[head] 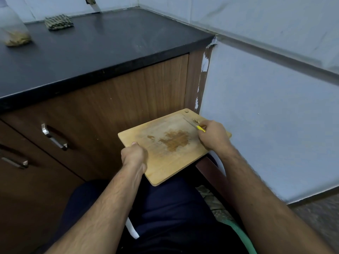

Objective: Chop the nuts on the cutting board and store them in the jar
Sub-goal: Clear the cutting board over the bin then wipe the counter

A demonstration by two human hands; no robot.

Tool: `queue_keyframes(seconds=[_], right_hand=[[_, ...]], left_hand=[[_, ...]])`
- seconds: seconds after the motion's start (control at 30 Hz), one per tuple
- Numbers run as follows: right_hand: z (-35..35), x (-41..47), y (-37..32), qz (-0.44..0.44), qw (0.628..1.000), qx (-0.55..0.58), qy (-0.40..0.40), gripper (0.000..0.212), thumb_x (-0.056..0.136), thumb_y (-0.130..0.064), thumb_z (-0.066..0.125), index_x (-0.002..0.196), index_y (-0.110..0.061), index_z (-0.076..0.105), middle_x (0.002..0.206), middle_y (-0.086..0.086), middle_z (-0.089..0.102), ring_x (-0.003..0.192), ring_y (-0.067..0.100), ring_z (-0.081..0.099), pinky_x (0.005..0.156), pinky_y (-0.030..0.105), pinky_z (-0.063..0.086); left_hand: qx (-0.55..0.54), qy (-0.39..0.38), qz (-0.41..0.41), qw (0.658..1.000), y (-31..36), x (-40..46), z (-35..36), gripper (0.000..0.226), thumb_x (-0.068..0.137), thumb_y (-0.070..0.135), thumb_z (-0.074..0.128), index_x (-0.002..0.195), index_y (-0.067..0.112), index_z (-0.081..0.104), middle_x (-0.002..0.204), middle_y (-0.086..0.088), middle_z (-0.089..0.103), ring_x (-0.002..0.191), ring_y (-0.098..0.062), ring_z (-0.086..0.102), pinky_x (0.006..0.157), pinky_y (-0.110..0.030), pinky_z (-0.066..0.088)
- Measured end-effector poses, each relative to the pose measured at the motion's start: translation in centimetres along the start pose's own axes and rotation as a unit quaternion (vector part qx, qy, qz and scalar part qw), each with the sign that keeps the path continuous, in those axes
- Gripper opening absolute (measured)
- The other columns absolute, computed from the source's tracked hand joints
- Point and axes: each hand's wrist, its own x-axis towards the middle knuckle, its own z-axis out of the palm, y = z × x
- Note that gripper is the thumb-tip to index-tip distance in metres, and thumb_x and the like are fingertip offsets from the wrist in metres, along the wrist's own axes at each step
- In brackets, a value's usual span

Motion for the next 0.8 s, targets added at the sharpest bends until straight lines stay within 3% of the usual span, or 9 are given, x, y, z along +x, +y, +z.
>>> queue_keyframes(seconds=[0.3, 0.53, 0.8], right_hand=[[0.9, 1.3, 1.7, 0.067, 0.998, -0.002, -0.007, 0.018, 0.085, -0.019, 0.059, 0.097, -0.028, 0.069, 0.089, 0.001, 0.065, 0.087, 0.026, 0.059, 0.068, 0.03, 0.045], [0.9, 1.7, 2.4, 0.088, 0.996, 0.015, 0.009, 0.014, 0.084, -0.014, 0.057, 0.093, -0.018, 0.067, 0.088, 0.003, 0.065, 0.084, 0.026, 0.059, 0.067, 0.029, 0.044], [1.0, 1.3, 1.6, 0.101, 0.994, 0.038, -0.007, 0.007, 0.087, -0.014, 0.056, 0.084, -0.018, 0.06, 0.084, 0.002, 0.062, 0.082, 0.025, 0.059, 0.063, 0.028, 0.041]], left_hand=[[0.058, 0.045, 0.009, 0.997, 0.1, 1.3, -0.3, 0.036, 0.102, 0.03, 0.048, 0.126, 0.005, 0.055, 0.109, -0.007, 0.059, 0.093, -0.024, 0.054, 0.086, -0.033, 0.045], [0.08, 0.021, 0.014, 0.996, 0.6, 2.0, -1.0, 0.036, 0.102, 0.03, 0.05, 0.127, 0.006, 0.055, 0.109, -0.008, 0.059, 0.097, -0.027, 0.057, 0.092, -0.04, 0.05], [0.115, 0.016, 0.025, 0.993, 2.2, 2.7, -3.2, 0.038, 0.1, 0.032, 0.052, 0.127, 0.006, 0.056, 0.112, -0.009, 0.061, 0.099, -0.029, 0.06, 0.092, -0.042, 0.051]])
